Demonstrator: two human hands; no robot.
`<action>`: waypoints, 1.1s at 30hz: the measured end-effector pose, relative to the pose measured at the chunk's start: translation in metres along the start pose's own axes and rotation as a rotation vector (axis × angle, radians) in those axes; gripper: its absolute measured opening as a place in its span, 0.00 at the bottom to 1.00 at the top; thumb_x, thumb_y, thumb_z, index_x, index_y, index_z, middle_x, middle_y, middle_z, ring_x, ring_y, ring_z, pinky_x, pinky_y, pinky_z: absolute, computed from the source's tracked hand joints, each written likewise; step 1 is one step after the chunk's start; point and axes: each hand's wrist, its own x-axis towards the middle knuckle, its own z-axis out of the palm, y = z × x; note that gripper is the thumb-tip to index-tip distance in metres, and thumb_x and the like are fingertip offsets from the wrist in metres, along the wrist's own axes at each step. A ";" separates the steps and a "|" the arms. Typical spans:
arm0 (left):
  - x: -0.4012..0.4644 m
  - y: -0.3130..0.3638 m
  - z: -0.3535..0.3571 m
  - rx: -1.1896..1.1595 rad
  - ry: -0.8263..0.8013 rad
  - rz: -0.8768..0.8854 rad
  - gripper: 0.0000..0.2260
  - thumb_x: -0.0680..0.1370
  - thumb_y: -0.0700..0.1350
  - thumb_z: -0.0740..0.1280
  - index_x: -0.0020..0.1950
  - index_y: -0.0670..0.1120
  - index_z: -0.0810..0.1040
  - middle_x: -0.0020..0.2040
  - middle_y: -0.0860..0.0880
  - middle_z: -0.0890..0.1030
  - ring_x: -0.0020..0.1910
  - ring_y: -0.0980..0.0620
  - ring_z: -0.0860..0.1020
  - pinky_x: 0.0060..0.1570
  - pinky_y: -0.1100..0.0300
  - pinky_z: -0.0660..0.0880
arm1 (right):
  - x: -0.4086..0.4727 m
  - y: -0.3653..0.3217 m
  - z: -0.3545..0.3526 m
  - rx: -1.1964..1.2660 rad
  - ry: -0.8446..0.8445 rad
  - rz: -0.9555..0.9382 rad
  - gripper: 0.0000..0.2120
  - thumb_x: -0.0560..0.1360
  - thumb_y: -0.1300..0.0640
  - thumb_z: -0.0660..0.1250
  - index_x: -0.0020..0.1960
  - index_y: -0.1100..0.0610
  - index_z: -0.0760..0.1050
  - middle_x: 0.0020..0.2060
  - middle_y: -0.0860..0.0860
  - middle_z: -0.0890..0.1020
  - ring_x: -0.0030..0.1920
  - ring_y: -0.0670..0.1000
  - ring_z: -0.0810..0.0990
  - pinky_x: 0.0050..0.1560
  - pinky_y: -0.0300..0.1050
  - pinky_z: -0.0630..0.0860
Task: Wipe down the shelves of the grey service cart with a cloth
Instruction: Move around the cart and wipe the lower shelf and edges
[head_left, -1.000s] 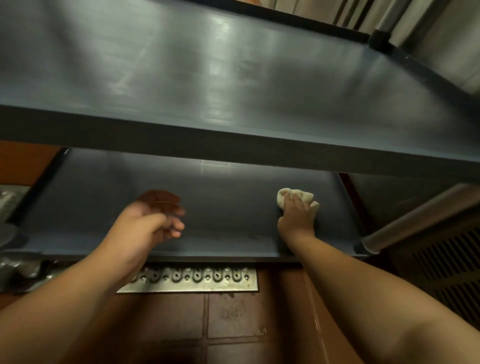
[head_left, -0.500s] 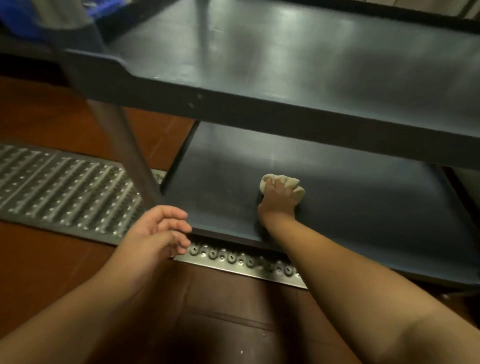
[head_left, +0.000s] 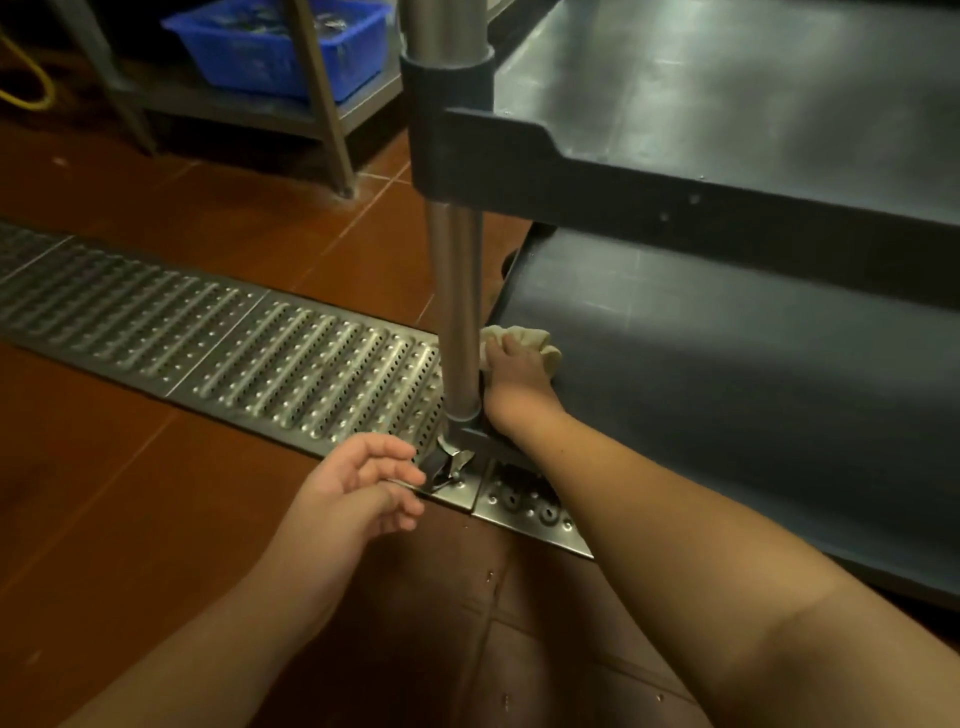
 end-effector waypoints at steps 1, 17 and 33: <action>0.001 0.000 0.003 0.001 -0.007 0.004 0.18 0.62 0.34 0.63 0.51 0.39 0.76 0.41 0.42 0.79 0.36 0.46 0.77 0.39 0.53 0.75 | -0.003 0.005 0.001 -0.030 0.004 -0.030 0.28 0.78 0.61 0.61 0.75 0.48 0.60 0.76 0.50 0.60 0.75 0.60 0.58 0.71 0.58 0.64; 0.018 -0.008 0.199 0.031 -0.258 -0.007 0.15 0.69 0.26 0.61 0.50 0.40 0.75 0.39 0.44 0.79 0.33 0.49 0.77 0.33 0.58 0.75 | -0.115 0.225 -0.081 -0.240 0.084 0.184 0.25 0.81 0.62 0.56 0.78 0.53 0.59 0.79 0.50 0.54 0.76 0.63 0.55 0.72 0.58 0.62; 0.008 -0.053 0.376 0.048 -0.403 -0.076 0.16 0.65 0.27 0.63 0.51 0.40 0.75 0.40 0.42 0.78 0.30 0.50 0.77 0.29 0.62 0.75 | -0.279 0.520 -0.195 -0.293 0.125 0.671 0.29 0.76 0.61 0.62 0.75 0.48 0.62 0.78 0.48 0.58 0.67 0.61 0.69 0.63 0.55 0.73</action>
